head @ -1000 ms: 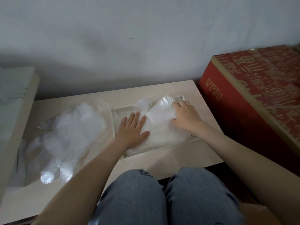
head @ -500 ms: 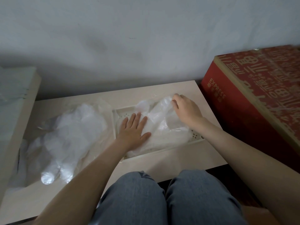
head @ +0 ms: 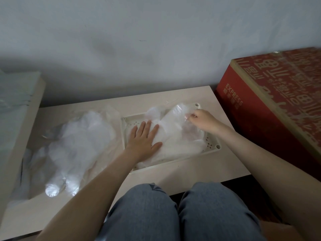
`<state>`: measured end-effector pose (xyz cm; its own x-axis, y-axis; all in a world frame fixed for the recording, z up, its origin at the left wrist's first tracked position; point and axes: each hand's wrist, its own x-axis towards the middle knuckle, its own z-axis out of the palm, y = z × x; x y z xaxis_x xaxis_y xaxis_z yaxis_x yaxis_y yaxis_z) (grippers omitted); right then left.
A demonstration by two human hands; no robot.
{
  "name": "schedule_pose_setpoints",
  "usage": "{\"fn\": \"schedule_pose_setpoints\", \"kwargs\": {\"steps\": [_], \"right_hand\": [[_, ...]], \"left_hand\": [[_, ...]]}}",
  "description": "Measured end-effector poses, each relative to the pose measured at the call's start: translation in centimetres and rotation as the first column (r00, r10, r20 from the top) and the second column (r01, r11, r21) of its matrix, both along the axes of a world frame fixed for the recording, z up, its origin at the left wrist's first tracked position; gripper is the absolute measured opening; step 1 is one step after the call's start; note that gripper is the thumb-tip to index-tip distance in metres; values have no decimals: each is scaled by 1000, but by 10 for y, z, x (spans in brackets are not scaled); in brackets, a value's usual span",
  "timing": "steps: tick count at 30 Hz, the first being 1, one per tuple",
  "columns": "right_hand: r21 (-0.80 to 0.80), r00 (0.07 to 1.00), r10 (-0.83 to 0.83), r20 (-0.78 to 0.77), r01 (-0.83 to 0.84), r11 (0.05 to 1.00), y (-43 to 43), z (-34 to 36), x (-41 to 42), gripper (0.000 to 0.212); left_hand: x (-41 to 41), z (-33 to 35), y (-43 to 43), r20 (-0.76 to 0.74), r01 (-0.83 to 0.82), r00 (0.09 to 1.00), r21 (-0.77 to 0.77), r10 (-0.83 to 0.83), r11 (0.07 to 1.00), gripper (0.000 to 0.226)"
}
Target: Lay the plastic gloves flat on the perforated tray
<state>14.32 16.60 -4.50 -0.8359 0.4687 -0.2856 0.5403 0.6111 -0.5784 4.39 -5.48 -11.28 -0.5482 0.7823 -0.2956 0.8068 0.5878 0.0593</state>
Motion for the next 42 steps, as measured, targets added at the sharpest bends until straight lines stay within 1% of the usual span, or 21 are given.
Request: {"fn": "schedule_pose_setpoints", "kwargs": {"steps": [2, 4, 5, 7, 9, 13, 17, 20, 21, 22, 24, 25, 27, 29, 30, 32, 35, 40, 42], "right_hand": [[11, 993, 77, 93, -78, 997, 0, -3, 2, 21], [108, 979, 96, 181, -117, 987, 0, -5, 2, 13], [195, 969, 103, 226, -148, 970, 1, -6, 2, 19], [322, 949, 85, 303, -186, 928, 3, -9, 2, 38], [380, 951, 38, 307, -159, 911, 7, -11, 4, 45], [393, 984, -43, 173, -29, 919, 14, -9, 9, 38], [358, 996, -88, 35, 70, 931, 11, -6, 14, 42], [360, 978, -171, -121, 204, 910, 2, -1, 17, 45], [367, 973, -165, -162, 215, 905, -3, 0, 18, 47], [385, 974, -122, -189, 188, 904, -8, 1, 18, 49], [420, 978, 73, -194, 15, 907, -21, -2, 18, 56], [424, 969, 190, -160, -106, 899, -29, -6, 17, 60], [407, 932, 361, -13, -325, 854, -43, -17, 17, 65], [374, 890, 418, 181, -456, 808, -52, -30, 19, 66], [352, 875, 410, 258, -481, 803, -54, -35, 20, 67], [311, 866, 366, 340, -471, 825, -54, -42, 22, 66], [300, 879, 302, 368, -420, 856, -47, -51, 25, 68], [371, 902, 194, 387, -345, 862, -38, -54, 26, 69], [420, 904, 138, 404, -317, 850, -34, -54, 31, 69]], "left_hand": [[0, 0, 0, -6, 1, 1000, 4, -1, 1000, 69], [0, 1, 0, -11, 1, 1000, 2, -1, 1000, 68], [1, 1, 0, -12, 0, 1000, 4, 0, 1000, 68], [1, 2, 0, -16, -1, 1000, 6, 1, 1000, 68], [1, 2, 0, -27, -5, 1000, 14, 6, 1000, 69], [4, 2, -2, -81, -17, 997, 37, 20, 999, 70], [6, 5, -2, -147, -6, 989, 51, 13, 999, 74], [7, 10, -1, -167, 2, 986, 53, 6, 999, 77], [8, 12, 0, -162, 2, 987, 50, 7, 999, 76], [8, 13, 2, -161, 2, 987, 47, 6, 999, 76], [8, 16, 5, -171, 9, 985, 50, 0, 999, 76], [8, 16, 7, -171, 13, 985, 57, -3, 998, 75], [8, 15, 9, -146, 18, 989, 69, -8, 997, 74], [7, 11, 8, -98, 31, 995, 52, -26, 998, 74], [7, 8, 7, -63, 33, 998, 39, -30, 999, 74], [5, 3, 5, 2, 11, 1000, 25, -12, 1000, 73], [2, 0, 3, 27, 0, 1000, 7, 0, 1000, 72], [0, -2, 3, 32, 13, 999, -3, -13, 1000, 77], [-1, -4, 2, 39, 10, 999, 0, -10, 1000, 80]]}}
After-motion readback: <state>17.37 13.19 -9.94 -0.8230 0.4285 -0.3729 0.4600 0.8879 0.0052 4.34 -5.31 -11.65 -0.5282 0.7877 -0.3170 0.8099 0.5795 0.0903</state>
